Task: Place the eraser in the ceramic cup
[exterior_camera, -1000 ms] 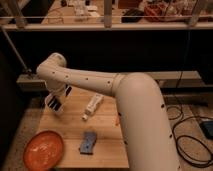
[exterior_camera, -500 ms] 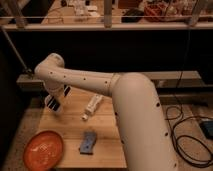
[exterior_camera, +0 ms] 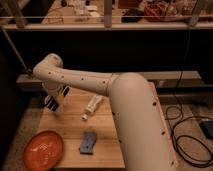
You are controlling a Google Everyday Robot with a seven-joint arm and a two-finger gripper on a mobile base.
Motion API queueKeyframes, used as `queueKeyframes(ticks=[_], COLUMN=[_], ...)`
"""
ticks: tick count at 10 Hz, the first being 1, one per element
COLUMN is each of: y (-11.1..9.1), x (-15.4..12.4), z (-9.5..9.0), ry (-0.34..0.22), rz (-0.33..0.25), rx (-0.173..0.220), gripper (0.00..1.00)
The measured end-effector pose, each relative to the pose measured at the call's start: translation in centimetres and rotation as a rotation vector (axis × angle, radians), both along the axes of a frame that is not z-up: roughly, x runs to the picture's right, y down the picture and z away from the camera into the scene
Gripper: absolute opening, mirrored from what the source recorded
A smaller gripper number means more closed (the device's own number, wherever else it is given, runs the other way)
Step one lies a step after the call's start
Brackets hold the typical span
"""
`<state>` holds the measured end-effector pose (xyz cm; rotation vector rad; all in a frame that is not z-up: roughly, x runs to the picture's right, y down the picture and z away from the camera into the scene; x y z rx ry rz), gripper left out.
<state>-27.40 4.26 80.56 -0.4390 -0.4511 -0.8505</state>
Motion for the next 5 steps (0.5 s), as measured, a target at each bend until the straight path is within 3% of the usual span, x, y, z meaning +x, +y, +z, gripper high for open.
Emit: queueKeyframes(ticks=[2, 5], y=[0.13, 0.24], x=[-0.35, -0.71], z=[0.01, 0.07], ry=[-0.001, 0.0], rz=[-0.006, -0.013], rx=[-0.001, -0.003], gripper=[0.15, 0.15])
